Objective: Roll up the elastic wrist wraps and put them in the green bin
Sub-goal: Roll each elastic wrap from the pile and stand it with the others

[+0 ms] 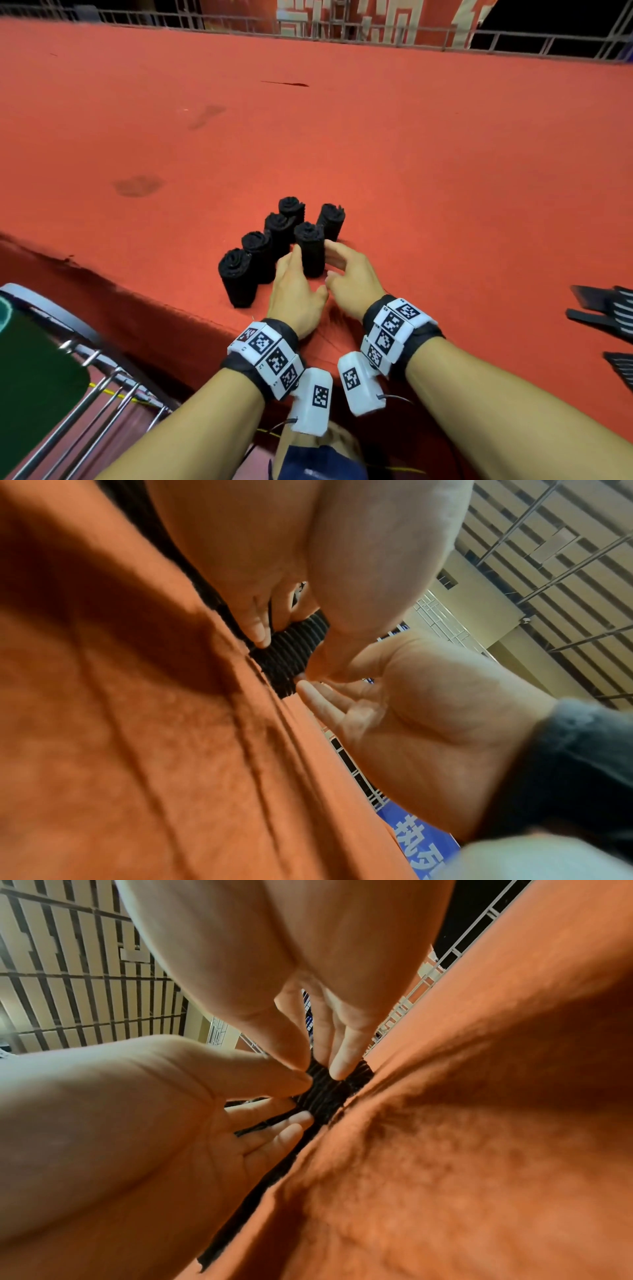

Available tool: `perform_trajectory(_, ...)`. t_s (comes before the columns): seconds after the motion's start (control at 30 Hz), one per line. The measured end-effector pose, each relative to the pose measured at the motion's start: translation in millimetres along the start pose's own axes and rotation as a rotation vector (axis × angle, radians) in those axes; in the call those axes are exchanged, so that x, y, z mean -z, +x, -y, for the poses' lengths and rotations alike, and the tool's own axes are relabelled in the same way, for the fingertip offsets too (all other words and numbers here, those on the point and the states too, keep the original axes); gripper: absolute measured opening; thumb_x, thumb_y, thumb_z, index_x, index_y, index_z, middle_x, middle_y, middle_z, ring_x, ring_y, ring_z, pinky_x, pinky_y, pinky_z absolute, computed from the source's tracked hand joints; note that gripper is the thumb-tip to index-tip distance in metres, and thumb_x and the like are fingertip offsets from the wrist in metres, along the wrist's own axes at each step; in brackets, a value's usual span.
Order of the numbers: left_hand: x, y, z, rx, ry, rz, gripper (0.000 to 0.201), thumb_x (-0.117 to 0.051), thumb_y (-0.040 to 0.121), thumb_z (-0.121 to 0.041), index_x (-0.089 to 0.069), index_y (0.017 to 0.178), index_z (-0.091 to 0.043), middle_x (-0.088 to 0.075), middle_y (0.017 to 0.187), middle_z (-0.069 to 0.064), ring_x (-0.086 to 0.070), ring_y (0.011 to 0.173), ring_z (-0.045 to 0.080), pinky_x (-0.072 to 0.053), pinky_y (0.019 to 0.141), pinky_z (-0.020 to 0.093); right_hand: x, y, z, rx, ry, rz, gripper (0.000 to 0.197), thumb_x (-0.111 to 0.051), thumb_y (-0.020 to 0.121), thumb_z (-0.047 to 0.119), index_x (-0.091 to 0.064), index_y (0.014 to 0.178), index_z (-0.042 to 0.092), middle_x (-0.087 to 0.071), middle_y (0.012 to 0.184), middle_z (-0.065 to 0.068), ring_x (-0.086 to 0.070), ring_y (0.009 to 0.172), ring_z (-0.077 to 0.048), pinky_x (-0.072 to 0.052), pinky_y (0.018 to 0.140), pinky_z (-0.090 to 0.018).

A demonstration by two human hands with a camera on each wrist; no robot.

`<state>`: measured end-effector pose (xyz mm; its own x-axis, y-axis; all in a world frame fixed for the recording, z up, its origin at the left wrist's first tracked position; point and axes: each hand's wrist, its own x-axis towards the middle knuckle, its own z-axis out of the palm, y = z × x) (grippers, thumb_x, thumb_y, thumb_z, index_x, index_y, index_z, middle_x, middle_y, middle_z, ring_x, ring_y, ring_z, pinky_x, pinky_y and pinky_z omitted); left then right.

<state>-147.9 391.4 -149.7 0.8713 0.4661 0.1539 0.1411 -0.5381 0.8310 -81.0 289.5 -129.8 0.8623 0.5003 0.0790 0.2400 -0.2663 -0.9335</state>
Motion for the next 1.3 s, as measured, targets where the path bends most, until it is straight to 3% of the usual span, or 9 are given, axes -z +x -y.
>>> perform_trajectory(0.1, 0, 1, 5, 0.043, 0.019, 0.024, 0.084, -0.071, 0.088, -0.015, -0.026, 0.159, -0.014, -0.035, 0.154, 0.011, -0.041, 0.141, 0.023, -0.035, 0.117, 0.040, -5, 6, -5, -0.042, -0.020, 0.018, 0.078, -0.041, 0.065, 0.004, -0.057, 0.141, 0.013, -0.066, 0.134, -0.002, -0.062, 0.124, -0.013, -0.050, 0.107, -0.038)
perform_trajectory(0.27, 1, 0, 3, 0.065, -0.017, 0.039, 0.087, -0.072, 0.088, -0.013, -0.022, 0.159, -0.017, -0.033, 0.149, 0.007, -0.044, 0.138, 0.022, -0.036, 0.117, 0.037, -2, 9, -3, -0.072, -0.024, 0.038, 0.069, -0.043, 0.076, -0.019, -0.058, 0.136, 0.012, -0.064, 0.132, -0.005, -0.062, 0.123, -0.015, -0.049, 0.108, -0.034)
perform_trajectory(0.4, 3, 1, -2, 0.051, -0.004, 0.055, 0.081, -0.071, 0.087, -0.011, -0.030, 0.156, -0.026, -0.037, 0.143, 0.003, -0.050, 0.131, 0.022, -0.040, 0.114, 0.038, 3, 9, -2, -0.086, -0.015, 0.045, 0.066, -0.046, 0.076, -0.019, -0.057, 0.131, 0.015, -0.065, 0.129, -0.001, -0.062, 0.121, -0.012, -0.049, 0.108, -0.034)
perform_trajectory(0.63, 9, -3, -3, 0.097, 0.026, 0.072, 0.083, -0.072, 0.086, -0.013, -0.030, 0.157, -0.019, -0.036, 0.152, 0.007, -0.044, 0.140, 0.023, -0.038, 0.117, 0.042, 14, 6, 11, -0.085, -0.121, 0.120, 0.058, -0.055, 0.079, -0.010, -0.058, 0.131, 0.015, -0.065, 0.130, 0.001, -0.064, 0.119, -0.013, -0.052, 0.104, -0.037)
perform_trajectory(0.8, 13, -21, -25, 0.080, 0.206, -0.030, 0.053, -0.069, 0.086, -0.023, -0.051, 0.136, -0.020, -0.050, 0.135, 0.002, -0.055, 0.123, 0.020, -0.043, 0.104, 0.036, 32, -5, 19, -0.024, -0.259, 0.111, 0.049, -0.063, 0.087, 0.001, -0.057, 0.133, 0.013, -0.063, 0.123, 0.004, -0.065, 0.109, -0.012, -0.049, 0.098, -0.025)
perform_trajectory(0.97, -22, -23, -73, -0.080, 0.330, 0.048, 0.023, -0.068, 0.087, -0.031, -0.064, 0.109, -0.023, -0.063, 0.113, -0.005, -0.060, 0.111, 0.019, -0.045, 0.093, 0.034, 91, -34, 17, -0.003, -0.391, 0.042, 0.044, -0.064, 0.088, 0.010, -0.059, 0.131, 0.013, -0.066, 0.123, -0.001, -0.064, 0.109, -0.017, -0.047, 0.101, -0.031)
perform_trajectory(1.1, -78, -20, -128, -0.183, 0.325, 0.167, 0.017, -0.067, 0.087, -0.033, -0.065, 0.104, -0.028, -0.066, 0.107, -0.007, -0.063, 0.105, 0.018, -0.049, 0.091, 0.036, 174, -63, 8, -0.050, -0.495, -0.074, 0.037, -0.064, 0.090, 0.013, -0.062, 0.126, 0.012, -0.069, 0.119, -0.002, -0.064, 0.110, -0.020, -0.048, 0.101, -0.034)
perform_trajectory(1.3, -176, -36, -218, -0.386, 0.268, 0.413, 0.013, -0.068, 0.086, -0.035, -0.058, 0.091, -0.041, -0.069, 0.102, -0.012, -0.066, 0.097, 0.011, -0.053, 0.089, 0.037, 295, -129, -16, -0.192, -0.587, -0.365, 0.030, -0.066, 0.089, 0.021, -0.066, 0.118, 0.017, -0.072, 0.110, 0.002, -0.065, 0.108, -0.022, -0.049, 0.098, -0.036)
